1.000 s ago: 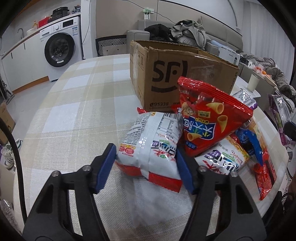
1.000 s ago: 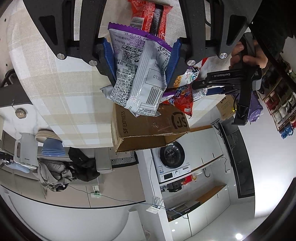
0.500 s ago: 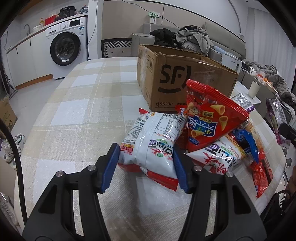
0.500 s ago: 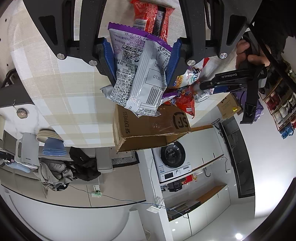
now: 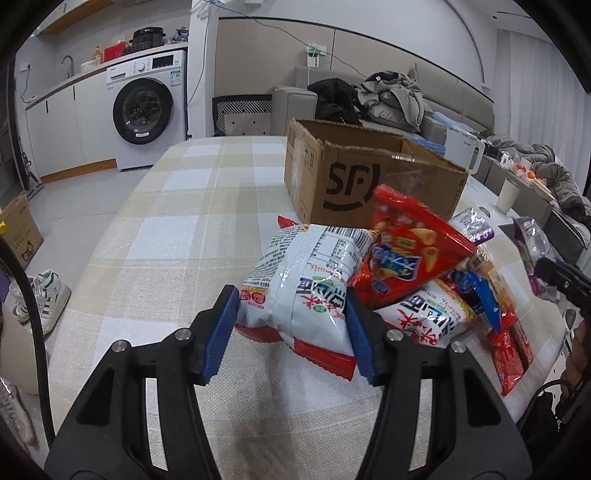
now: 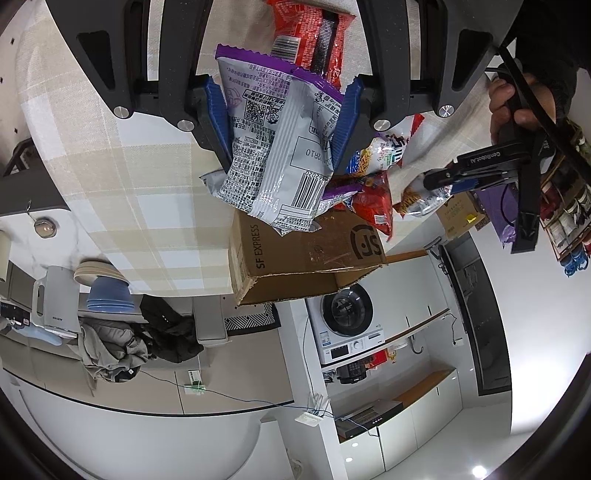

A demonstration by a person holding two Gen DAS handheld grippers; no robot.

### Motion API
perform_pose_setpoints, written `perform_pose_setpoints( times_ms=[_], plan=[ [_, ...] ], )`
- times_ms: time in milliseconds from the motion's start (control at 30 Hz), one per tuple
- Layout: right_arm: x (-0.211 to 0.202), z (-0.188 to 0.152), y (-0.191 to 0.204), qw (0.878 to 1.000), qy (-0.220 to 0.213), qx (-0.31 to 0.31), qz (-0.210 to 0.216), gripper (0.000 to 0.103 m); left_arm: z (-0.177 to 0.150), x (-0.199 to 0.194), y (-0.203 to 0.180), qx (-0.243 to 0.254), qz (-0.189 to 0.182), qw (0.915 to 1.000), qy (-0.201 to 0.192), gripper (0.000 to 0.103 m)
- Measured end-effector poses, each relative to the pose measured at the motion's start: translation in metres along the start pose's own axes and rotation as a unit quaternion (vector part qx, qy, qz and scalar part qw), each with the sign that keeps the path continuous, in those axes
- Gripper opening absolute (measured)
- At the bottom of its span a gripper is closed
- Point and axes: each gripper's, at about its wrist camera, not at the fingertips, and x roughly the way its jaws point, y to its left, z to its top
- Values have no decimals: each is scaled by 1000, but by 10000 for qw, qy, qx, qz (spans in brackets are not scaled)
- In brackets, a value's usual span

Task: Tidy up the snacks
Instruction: 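Carry both held bags up and over the open cardboard box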

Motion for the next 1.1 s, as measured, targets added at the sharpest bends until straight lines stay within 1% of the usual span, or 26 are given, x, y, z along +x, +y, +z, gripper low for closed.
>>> perform_pose_setpoints(
  times_ms=[367, 633, 900, 1100],
  plan=[
    [-4, 14, 3, 9998, -147, -92, -14, 51, 12, -45, -1, -37, -3, 9991, -430, 54],
    [-8, 33, 4, 9993, -331, -176, -20, 51, 23, -66, -4, -31, 2, 9983, -590, 54],
    [-17, 52, 7, 9984, -528, -199, 49, 51, 43, -86, 0, -138, -1, 9967, -800, 54],
    [-20, 69, 15, 9972, -683, -305, 84, 51, 62, -98, -9, -125, -50, 9958, -908, 54]
  ],
)
